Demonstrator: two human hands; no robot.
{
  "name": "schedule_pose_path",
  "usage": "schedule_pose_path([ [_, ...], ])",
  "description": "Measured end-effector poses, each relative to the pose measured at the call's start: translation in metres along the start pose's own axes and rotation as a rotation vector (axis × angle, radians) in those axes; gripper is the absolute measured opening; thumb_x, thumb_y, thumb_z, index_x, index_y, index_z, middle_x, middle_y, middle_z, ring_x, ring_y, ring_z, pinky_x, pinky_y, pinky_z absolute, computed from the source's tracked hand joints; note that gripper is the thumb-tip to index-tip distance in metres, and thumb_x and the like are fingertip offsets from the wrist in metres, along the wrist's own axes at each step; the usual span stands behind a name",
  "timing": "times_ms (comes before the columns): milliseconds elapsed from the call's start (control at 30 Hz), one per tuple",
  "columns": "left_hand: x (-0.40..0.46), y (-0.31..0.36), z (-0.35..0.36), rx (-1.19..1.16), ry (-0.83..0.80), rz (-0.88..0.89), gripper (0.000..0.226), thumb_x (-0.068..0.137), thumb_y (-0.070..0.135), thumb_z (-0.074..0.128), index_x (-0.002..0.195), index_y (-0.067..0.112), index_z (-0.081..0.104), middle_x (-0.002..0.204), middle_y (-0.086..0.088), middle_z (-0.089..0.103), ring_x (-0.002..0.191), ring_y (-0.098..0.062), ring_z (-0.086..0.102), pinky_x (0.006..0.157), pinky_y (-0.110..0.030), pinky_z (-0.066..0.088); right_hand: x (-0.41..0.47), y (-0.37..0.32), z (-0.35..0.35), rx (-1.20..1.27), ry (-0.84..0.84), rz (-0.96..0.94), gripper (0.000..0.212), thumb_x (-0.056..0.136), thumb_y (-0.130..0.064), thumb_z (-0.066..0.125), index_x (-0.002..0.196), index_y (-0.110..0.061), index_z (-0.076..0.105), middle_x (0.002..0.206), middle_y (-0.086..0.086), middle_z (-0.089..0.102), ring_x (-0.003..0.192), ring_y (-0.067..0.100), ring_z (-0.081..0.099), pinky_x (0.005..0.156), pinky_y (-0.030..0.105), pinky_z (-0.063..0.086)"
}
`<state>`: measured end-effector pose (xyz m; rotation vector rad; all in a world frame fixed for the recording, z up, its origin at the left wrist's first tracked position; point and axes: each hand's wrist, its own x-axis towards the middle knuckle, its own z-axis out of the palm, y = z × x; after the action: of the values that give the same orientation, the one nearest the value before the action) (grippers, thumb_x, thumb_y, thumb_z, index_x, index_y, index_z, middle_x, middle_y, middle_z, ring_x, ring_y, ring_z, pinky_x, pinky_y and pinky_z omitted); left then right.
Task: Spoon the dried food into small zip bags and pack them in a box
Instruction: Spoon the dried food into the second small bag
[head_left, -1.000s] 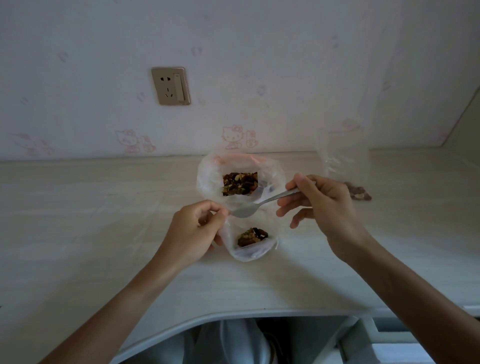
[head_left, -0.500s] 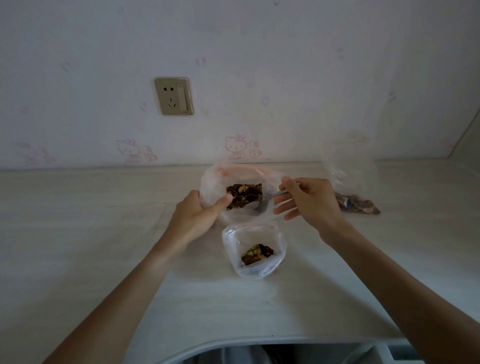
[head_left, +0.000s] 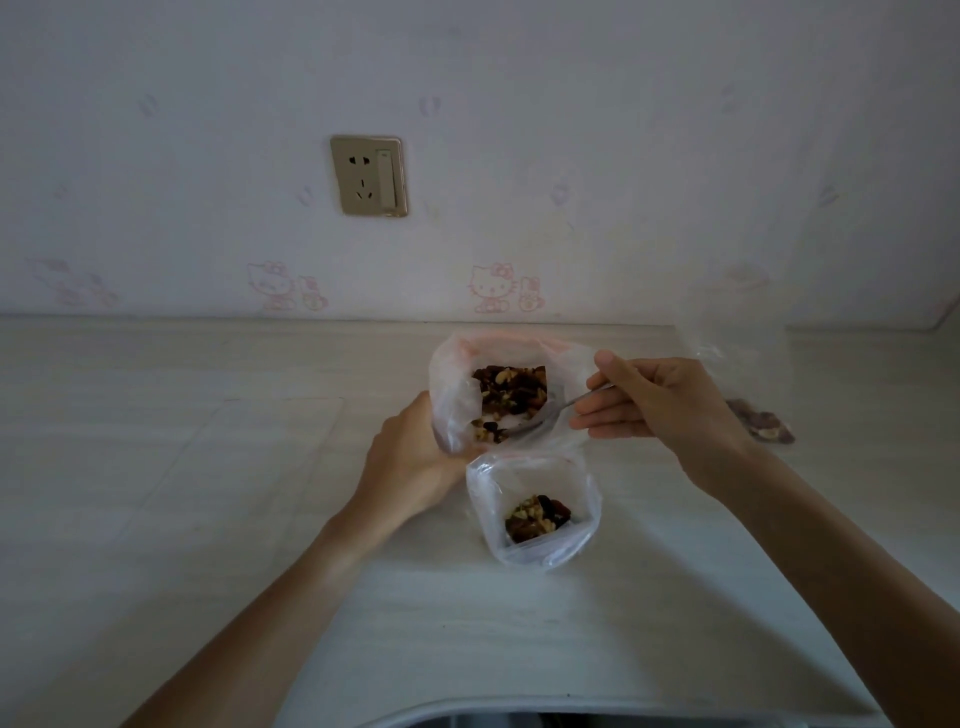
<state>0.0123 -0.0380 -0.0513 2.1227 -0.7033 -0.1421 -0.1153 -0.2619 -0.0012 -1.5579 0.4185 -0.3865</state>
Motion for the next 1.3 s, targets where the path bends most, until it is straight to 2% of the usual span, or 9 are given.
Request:
schedule_pose_path([
  [100, 0.0, 0.0, 0.001, -0.007, 0.014, -0.012, 0.065, 0.047, 0.081, 0.071, 0.097, 0.041, 0.061, 0.084, 0.023, 0.07, 0.079, 0.004, 0.065, 0.066, -0.02, 0.047, 0.003, -0.004, 0.006, -0.013, -0.024, 0.013, 0.042, 0.096, -0.039, 0.069, 0.092, 0.003, 0.074, 0.084, 0.022, 0.078, 0.078, 0.034, 0.079, 0.061, 0.032, 0.064],
  [300, 0.0, -0.003, -0.001, -0.042, 0.003, -0.008, 0.067, 0.05, 0.074, 0.077, 0.104, 0.038, 0.063, 0.091, 0.019, 0.073, 0.085, 0.001, 0.068, 0.076, -0.027, 0.057, 0.006, 0.003, 0.018, -0.006, -0.027, 0.071, 0.039, 0.094, -0.035, 0.071, 0.092, 0.004, 0.073, 0.083, 0.022, 0.078, 0.078, 0.034, 0.079, 0.059, 0.031, 0.063],
  [400, 0.001, -0.005, -0.002, -0.082, 0.006, 0.012, 0.055, 0.064, 0.056, 0.091, 0.108, 0.035, 0.066, 0.096, 0.018, 0.075, 0.089, 0.001, 0.069, 0.08, -0.031, 0.06, 0.006, 0.01, 0.023, 0.061, 0.041, 0.107, 0.037, 0.095, -0.031, 0.071, 0.092, 0.006, 0.073, 0.083, 0.023, 0.078, 0.077, 0.034, 0.079, 0.058, 0.03, 0.063],
  [533, 0.002, -0.006, -0.004, -0.113, 0.037, 0.002, 0.044, 0.073, 0.033, 0.092, 0.11, 0.029, 0.067, 0.097, 0.012, 0.075, 0.087, -0.001, 0.07, 0.082, -0.036, 0.062, 0.01, 0.012, 0.027, 0.125, 0.11, 0.139, 0.035, 0.098, -0.026, 0.069, 0.092, 0.008, 0.071, 0.082, 0.024, 0.077, 0.074, 0.034, 0.078, 0.056, 0.029, 0.062],
  [633, 0.003, -0.004, -0.004, -0.145, 0.038, -0.004, 0.043, 0.074, 0.021, 0.09, 0.11, 0.027, 0.067, 0.096, 0.01, 0.076, 0.084, 0.001, 0.07, 0.081, -0.033, 0.063, 0.015, 0.01, 0.029, 0.15, 0.158, 0.156, 0.034, 0.099, -0.024, 0.068, 0.092, 0.01, 0.069, 0.079, 0.025, 0.076, 0.071, 0.034, 0.078, 0.054, 0.029, 0.061],
  [767, 0.004, -0.003, -0.004, -0.183, 0.011, -0.033, 0.039, 0.074, 0.016, 0.088, 0.106, 0.026, 0.068, 0.096, 0.008, 0.076, 0.084, -0.001, 0.071, 0.077, -0.029, 0.062, 0.022, 0.011, 0.034, 0.168, 0.174, 0.179, 0.033, 0.1, -0.023, 0.066, 0.093, 0.01, 0.067, 0.079, 0.025, 0.076, 0.07, 0.034, 0.078, 0.053, 0.029, 0.061],
  [900, 0.006, -0.002, -0.004, -0.257, -0.034, -0.074, 0.036, 0.074, 0.015, 0.086, 0.102, 0.031, 0.069, 0.094, 0.014, 0.075, 0.084, 0.008, 0.068, 0.068, -0.013, 0.051, 0.025, 0.012, 0.033, 0.155, 0.197, 0.18, 0.032, 0.101, -0.022, 0.066, 0.092, 0.009, 0.067, 0.077, 0.024, 0.076, 0.069, 0.034, 0.078, 0.052, 0.03, 0.061],
  [1033, 0.007, -0.003, -0.003, -0.289, -0.045, -0.082, 0.034, 0.075, 0.014, 0.086, 0.101, 0.029, 0.07, 0.089, 0.023, 0.074, 0.083, 0.009, 0.068, 0.061, -0.005, 0.049, 0.026, 0.016, 0.039, 0.105, 0.22, 0.129, 0.03, 0.101, -0.02, 0.065, 0.091, 0.007, 0.067, 0.071, 0.02, 0.076, 0.064, 0.031, 0.077, 0.05, 0.029, 0.061],
  [1300, 0.004, -0.001, -0.003, -0.323, -0.036, -0.084, 0.036, 0.075, 0.013, 0.086, 0.101, 0.031, 0.069, 0.091, 0.03, 0.072, 0.083, 0.009, 0.069, 0.059, -0.005, 0.049, 0.032, 0.021, 0.055, 0.035, 0.286, 0.008, 0.031, 0.103, -0.021, 0.062, 0.088, 0.004, 0.071, 0.068, 0.017, 0.075, 0.061, 0.03, 0.076, 0.049, 0.027, 0.059],
])
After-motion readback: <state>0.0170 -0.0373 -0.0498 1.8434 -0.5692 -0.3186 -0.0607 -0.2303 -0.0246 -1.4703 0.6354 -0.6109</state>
